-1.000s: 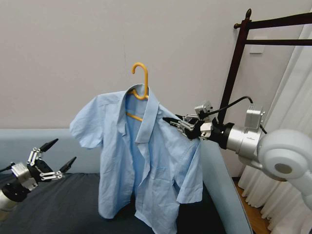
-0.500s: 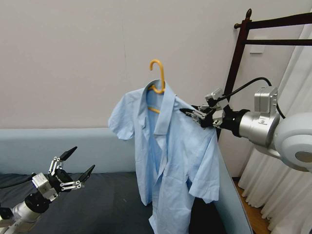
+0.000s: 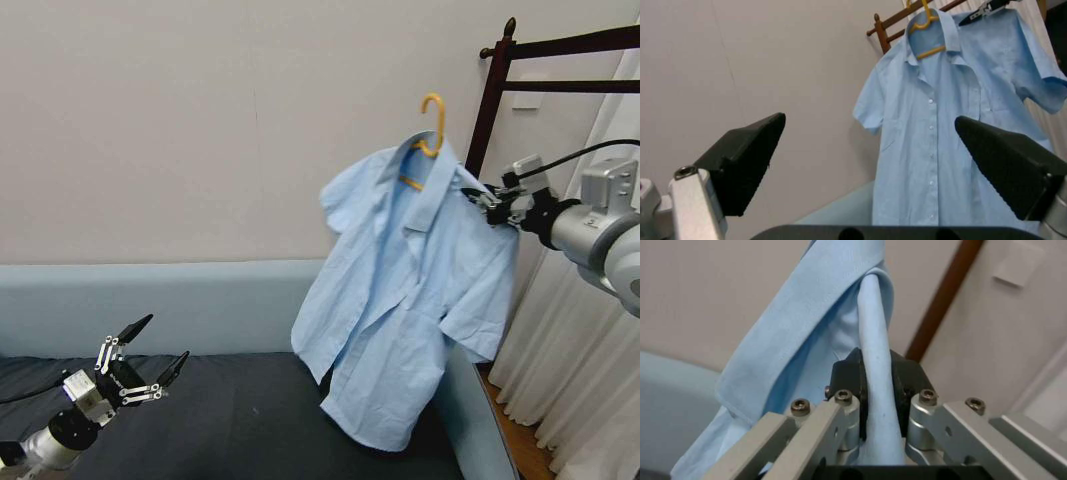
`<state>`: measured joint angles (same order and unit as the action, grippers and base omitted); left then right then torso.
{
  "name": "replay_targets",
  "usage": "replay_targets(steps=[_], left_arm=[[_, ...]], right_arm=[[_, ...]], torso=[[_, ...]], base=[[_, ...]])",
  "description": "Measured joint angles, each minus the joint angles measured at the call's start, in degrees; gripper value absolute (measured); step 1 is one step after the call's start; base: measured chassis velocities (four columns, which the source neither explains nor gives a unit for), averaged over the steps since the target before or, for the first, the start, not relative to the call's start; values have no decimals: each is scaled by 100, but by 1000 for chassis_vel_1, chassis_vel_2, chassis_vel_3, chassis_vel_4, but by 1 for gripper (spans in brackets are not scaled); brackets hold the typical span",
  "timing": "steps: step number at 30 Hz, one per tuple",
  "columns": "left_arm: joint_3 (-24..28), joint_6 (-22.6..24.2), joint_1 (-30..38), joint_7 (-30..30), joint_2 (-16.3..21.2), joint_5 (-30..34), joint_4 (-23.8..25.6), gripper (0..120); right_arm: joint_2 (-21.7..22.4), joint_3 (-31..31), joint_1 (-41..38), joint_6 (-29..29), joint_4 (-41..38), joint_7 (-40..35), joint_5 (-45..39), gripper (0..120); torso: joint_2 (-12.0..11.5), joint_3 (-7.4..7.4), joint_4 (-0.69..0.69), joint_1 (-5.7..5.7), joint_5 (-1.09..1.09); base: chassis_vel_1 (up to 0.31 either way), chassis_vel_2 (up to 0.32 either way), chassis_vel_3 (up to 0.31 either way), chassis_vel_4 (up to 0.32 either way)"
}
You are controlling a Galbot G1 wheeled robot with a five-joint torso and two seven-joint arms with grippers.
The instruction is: Pick up the clothes from the sofa and hang them on the clothes hanger.
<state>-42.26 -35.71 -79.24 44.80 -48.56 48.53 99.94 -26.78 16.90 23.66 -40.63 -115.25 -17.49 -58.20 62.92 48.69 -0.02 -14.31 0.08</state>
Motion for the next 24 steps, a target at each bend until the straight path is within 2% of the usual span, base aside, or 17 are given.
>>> replay_targets(steps=[8, 17, 20, 21, 24], left_arm=[[7, 12, 58, -54, 34, -2, 115, 100], [-28, -39, 65, -43, 87, 21, 12, 100], [-42, -58, 65, -43, 112, 25, -8, 100], [-42, -58, 65, -43, 112, 25, -8, 100], [-44, -60, 63, -41, 116, 26, -6, 100]], right_arm=[[9, -67, -365, 125, 570, -545, 277, 7], [-22, -447, -1166, 66, 1477, -450, 374, 7], [-260, -978, -1616, 271, 2120, -357, 668, 7], [-260, -978, -1616, 271, 2120, -357, 668, 7], [-701, -1610, -2232, 560, 2853, -406, 950, 7]], torso=[[0, 0, -1, 0, -1], [0, 0, 0, 0, -2], [0, 0, -2, 0, -1], [0, 0, -2, 0, -1], [-1, 1, 1, -1, 0]], base=[[0, 0, 0, 0], [0, 0, 0, 0], [0, 0, 0, 0], [0, 0, 0, 0], [0, 0, 0, 0]])
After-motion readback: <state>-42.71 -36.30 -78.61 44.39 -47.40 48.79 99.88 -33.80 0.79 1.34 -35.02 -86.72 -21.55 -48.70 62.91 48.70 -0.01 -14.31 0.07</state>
